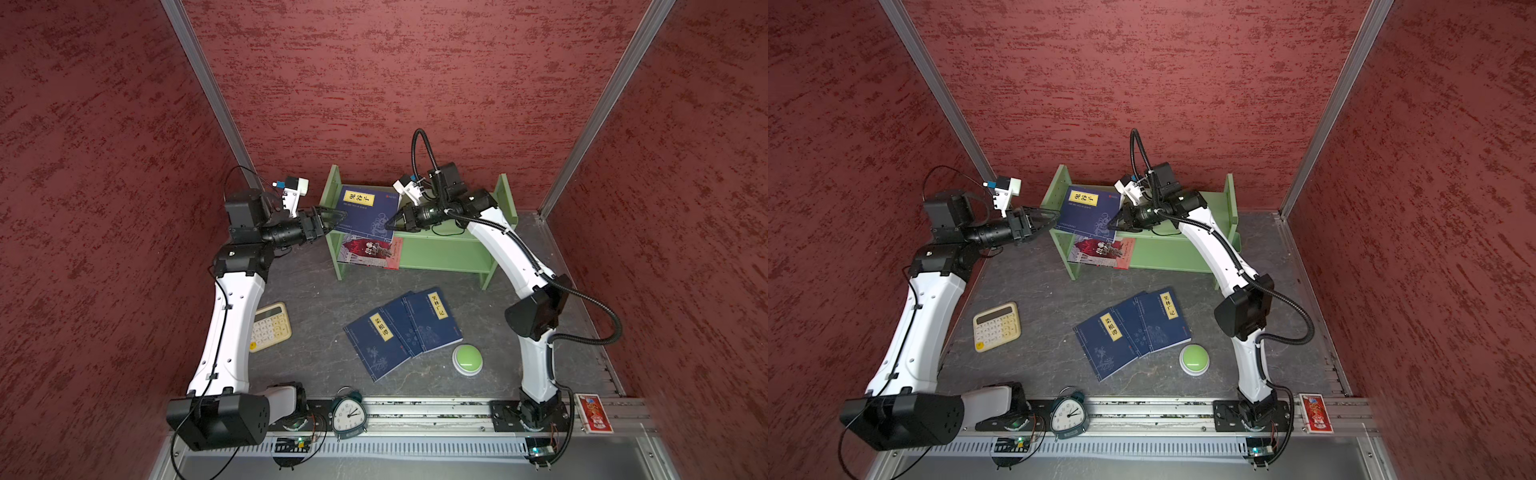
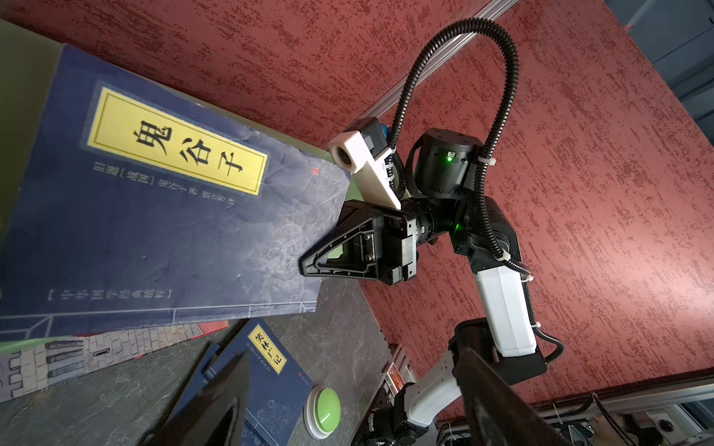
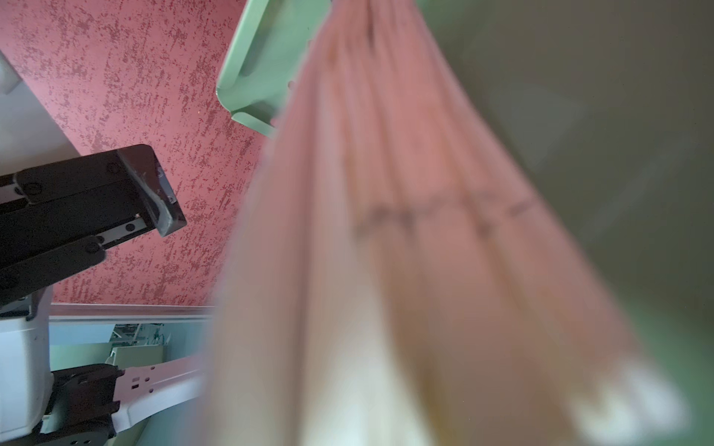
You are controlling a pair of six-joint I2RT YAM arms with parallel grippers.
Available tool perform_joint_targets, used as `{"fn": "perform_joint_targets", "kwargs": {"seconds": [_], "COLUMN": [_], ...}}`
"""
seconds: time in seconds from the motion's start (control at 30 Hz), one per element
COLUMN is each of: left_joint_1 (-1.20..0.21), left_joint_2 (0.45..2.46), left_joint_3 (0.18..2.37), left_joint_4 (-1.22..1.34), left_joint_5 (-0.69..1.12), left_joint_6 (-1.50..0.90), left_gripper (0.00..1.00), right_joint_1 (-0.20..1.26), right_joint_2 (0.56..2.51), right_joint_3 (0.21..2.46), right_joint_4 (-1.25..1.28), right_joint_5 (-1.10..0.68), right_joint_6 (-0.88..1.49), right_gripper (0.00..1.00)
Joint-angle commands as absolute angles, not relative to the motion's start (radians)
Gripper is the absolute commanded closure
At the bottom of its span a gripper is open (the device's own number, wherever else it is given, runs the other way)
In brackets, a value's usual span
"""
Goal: Stacking books/files
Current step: Place the book on the bookshelf.
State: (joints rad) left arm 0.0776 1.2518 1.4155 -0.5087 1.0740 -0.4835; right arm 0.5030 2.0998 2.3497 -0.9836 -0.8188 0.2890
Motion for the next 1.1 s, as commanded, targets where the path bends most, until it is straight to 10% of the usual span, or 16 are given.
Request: {"fn": "perform_joint_targets", "kwargs": {"seconds": [0.0,1.07], "left_joint_1": [0.046,-0.043], "left_joint_2": [1.262,1.377], "left_joint_3": [1.459,1.653], "left_joint_4": [-0.513,-0.578], "left_joint_5": [1.022,0.778], "left_joint_6": [-0.455,-0.541], "left_gripper": [0.16,0.15], "right_joint_1": [0.491,0.431], "right_joint_2": [2.116,2.172], "right_joint_3": [2.408,2.524], "right_joint_4": [-1.004,-1.038], "right_joint_5": [-0.861,-0.737], "right_joint_6": [0.244,0.297], "right_gripper": [0.99,0.34]}}
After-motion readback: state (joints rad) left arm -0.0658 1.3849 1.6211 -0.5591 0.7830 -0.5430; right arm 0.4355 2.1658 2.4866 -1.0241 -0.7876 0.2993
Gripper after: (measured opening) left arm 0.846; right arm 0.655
